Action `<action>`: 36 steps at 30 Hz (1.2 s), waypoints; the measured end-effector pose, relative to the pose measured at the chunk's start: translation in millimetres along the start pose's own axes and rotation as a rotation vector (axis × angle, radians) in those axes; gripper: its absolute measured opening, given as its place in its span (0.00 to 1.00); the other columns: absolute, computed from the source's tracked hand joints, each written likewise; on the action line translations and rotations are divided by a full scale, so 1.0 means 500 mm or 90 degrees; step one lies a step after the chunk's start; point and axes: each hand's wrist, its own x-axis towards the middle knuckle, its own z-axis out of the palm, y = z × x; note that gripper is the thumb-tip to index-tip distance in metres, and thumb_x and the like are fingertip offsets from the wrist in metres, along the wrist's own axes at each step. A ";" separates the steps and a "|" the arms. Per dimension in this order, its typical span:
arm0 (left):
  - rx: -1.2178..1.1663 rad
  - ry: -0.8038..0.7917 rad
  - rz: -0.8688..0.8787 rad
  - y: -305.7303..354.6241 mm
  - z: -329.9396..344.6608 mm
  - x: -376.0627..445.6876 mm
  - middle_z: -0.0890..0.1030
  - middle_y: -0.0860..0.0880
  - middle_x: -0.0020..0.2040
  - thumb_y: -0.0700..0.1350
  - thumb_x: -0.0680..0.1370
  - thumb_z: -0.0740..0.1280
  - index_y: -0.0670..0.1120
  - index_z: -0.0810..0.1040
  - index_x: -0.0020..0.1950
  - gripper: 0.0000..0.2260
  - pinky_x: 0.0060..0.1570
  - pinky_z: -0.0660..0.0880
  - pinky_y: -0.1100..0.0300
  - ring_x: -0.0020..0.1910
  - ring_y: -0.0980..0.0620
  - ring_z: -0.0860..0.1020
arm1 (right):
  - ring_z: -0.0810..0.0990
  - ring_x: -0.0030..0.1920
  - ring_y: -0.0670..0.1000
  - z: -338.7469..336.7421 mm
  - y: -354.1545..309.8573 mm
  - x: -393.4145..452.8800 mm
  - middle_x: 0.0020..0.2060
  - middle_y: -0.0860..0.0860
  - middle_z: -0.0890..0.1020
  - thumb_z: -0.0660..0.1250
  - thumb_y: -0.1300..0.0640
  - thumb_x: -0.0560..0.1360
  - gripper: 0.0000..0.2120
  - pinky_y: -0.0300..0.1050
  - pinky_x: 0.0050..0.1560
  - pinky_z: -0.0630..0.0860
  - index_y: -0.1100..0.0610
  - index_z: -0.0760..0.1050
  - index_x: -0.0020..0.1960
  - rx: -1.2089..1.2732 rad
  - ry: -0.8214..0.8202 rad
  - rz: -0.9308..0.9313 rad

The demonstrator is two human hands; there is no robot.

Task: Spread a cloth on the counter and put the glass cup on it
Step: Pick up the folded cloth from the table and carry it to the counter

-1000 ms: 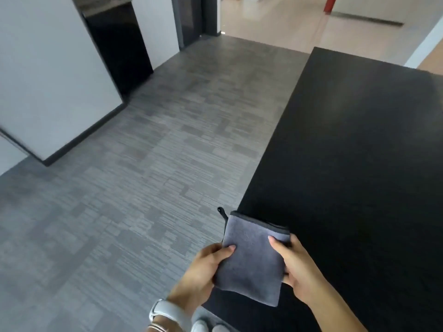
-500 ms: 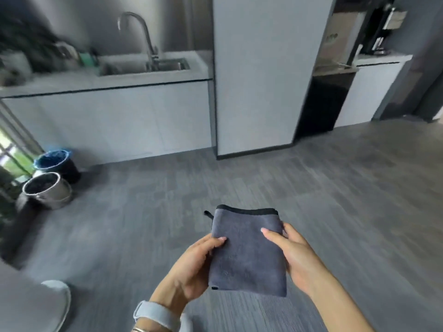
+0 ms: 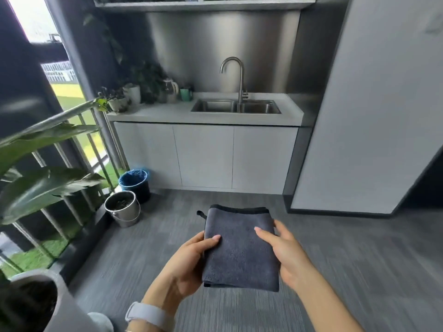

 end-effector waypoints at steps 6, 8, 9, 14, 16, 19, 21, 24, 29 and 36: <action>-0.031 0.011 0.005 0.127 -0.076 0.197 0.84 0.42 0.49 0.41 0.73 0.66 0.42 0.79 0.56 0.12 0.36 0.79 0.56 0.44 0.45 0.83 | 0.86 0.40 0.50 0.081 -0.053 0.238 0.37 0.48 0.87 0.71 0.60 0.70 0.09 0.48 0.39 0.81 0.50 0.77 0.49 -0.002 -0.010 -0.006; -0.043 0.016 0.007 0.172 -0.100 0.287 0.83 0.41 0.52 0.41 0.73 0.66 0.42 0.79 0.56 0.12 0.37 0.79 0.55 0.46 0.45 0.82 | 0.86 0.39 0.50 0.101 -0.073 0.337 0.37 0.48 0.87 0.71 0.60 0.70 0.09 0.46 0.36 0.80 0.50 0.78 0.48 0.004 -0.009 -0.013; -0.045 0.019 0.011 0.196 -0.110 0.333 0.82 0.41 0.54 0.41 0.73 0.66 0.42 0.79 0.56 0.13 0.37 0.79 0.55 0.47 0.44 0.82 | 0.86 0.39 0.49 0.112 -0.085 0.386 0.37 0.48 0.87 0.71 0.60 0.70 0.09 0.45 0.35 0.80 0.50 0.78 0.48 0.002 -0.010 -0.018; -0.059 0.032 0.026 0.352 -0.156 0.562 0.85 0.43 0.47 0.41 0.73 0.67 0.43 0.80 0.55 0.11 0.36 0.80 0.54 0.42 0.46 0.84 | 0.84 0.45 0.54 0.176 -0.172 0.651 0.46 0.54 0.85 0.71 0.60 0.70 0.10 0.51 0.45 0.81 0.52 0.77 0.51 -0.007 -0.023 -0.022; -0.065 0.039 0.028 0.424 -0.178 0.642 0.84 0.43 0.49 0.42 0.72 0.67 0.43 0.80 0.55 0.12 0.36 0.80 0.54 0.43 0.45 0.84 | 0.84 0.47 0.55 0.210 -0.213 0.753 0.48 0.55 0.84 0.71 0.60 0.70 0.12 0.53 0.48 0.81 0.52 0.77 0.52 -0.010 -0.033 -0.018; -0.084 0.050 0.034 0.512 -0.215 0.738 0.83 0.42 0.52 0.43 0.72 0.67 0.43 0.80 0.56 0.13 0.37 0.80 0.54 0.44 0.45 0.84 | 0.83 0.48 0.55 0.262 -0.259 0.884 0.48 0.54 0.84 0.71 0.59 0.70 0.12 0.55 0.51 0.80 0.51 0.77 0.52 -0.018 -0.047 -0.017; -0.099 0.055 0.039 0.560 -0.245 0.796 0.84 0.42 0.51 0.43 0.72 0.67 0.43 0.80 0.55 0.13 0.37 0.80 0.53 0.44 0.45 0.84 | 0.83 0.48 0.56 0.299 -0.279 0.963 0.48 0.55 0.84 0.71 0.59 0.70 0.12 0.57 0.52 0.79 0.51 0.77 0.53 -0.025 -0.056 -0.012; -0.115 0.076 0.042 0.634 -0.311 0.899 0.85 0.43 0.47 0.44 0.69 0.69 0.43 0.80 0.55 0.15 0.37 0.80 0.54 0.43 0.45 0.84 | 0.84 0.48 0.56 0.367 -0.296 1.101 0.48 0.55 0.85 0.71 0.59 0.70 0.13 0.57 0.51 0.80 0.52 0.77 0.54 -0.036 -0.077 -0.001; -0.111 0.106 0.046 0.751 -0.442 1.061 0.84 0.43 0.51 0.46 0.68 0.69 0.43 0.80 0.55 0.17 0.37 0.79 0.54 0.45 0.45 0.83 | 0.85 0.46 0.54 0.497 -0.299 1.323 0.45 0.52 0.86 0.71 0.58 0.70 0.12 0.50 0.44 0.81 0.52 0.77 0.53 -0.044 -0.099 -0.002; -0.141 0.129 0.049 0.965 -0.642 1.268 0.87 0.47 0.43 0.52 0.74 0.64 0.44 0.79 0.53 0.15 0.29 0.79 0.58 0.41 0.48 0.85 | 0.84 0.46 0.52 0.719 -0.343 1.608 0.46 0.51 0.85 0.70 0.59 0.71 0.12 0.45 0.41 0.79 0.51 0.76 0.53 -0.049 -0.121 -0.001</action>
